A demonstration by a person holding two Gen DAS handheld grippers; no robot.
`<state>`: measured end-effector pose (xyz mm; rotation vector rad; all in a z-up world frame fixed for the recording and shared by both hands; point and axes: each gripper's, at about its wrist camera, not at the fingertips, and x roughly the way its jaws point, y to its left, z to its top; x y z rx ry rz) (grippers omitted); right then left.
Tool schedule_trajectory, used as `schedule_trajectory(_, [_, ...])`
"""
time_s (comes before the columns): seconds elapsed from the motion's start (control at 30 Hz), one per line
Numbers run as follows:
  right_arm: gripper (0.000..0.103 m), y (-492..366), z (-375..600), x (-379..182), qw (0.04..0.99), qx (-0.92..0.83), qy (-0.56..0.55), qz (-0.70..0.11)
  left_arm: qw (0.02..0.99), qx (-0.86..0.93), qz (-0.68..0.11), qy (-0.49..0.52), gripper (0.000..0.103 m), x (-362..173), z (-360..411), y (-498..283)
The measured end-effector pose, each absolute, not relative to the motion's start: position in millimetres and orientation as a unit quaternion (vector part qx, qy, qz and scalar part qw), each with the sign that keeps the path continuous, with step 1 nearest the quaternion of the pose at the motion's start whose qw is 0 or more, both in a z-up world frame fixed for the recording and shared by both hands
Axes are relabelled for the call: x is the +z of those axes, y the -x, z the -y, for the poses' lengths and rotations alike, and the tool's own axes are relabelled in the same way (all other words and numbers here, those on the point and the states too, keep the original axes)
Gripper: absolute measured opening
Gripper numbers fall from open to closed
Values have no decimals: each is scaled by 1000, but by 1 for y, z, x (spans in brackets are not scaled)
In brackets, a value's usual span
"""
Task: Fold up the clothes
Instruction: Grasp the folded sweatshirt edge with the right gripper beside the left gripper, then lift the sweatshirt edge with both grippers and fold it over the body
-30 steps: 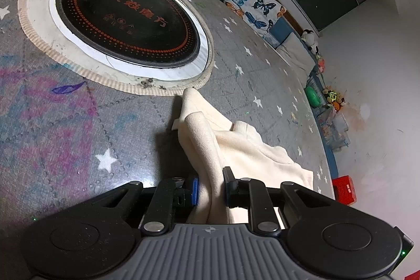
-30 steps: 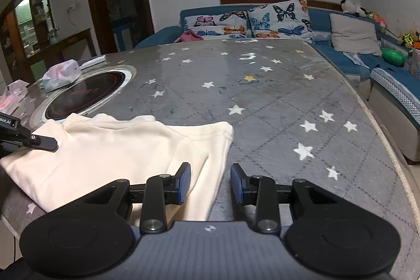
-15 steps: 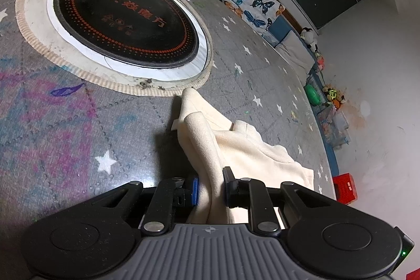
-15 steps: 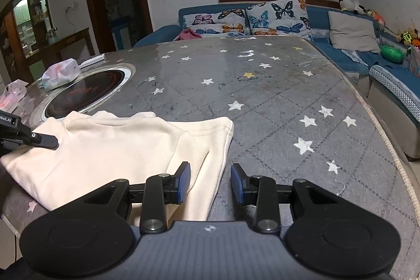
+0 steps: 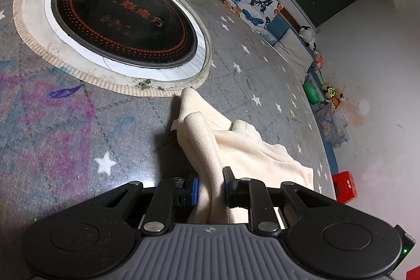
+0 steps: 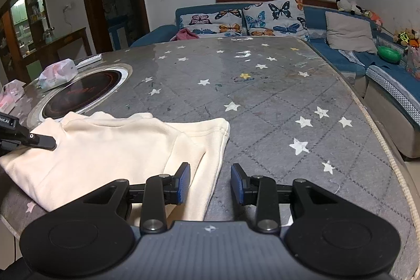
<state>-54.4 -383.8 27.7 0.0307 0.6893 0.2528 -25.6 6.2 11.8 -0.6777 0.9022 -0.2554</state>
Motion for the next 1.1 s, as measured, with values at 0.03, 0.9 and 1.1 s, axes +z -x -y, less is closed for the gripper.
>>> schedule_trajectory(0.03, [34,53,384,27,933,124,-16,-337,838,-121,-426,320,20,12,-6,26])
schedule_trajectory(0.9, [12,37,369,22,930,157,-50,-328,855,-119,-426,271,19,20,4,21])
schedule_trajectory(1.1, [11,44,378,36,944,137,-43,-298,864,-126,-420,247,19,31,12,20])
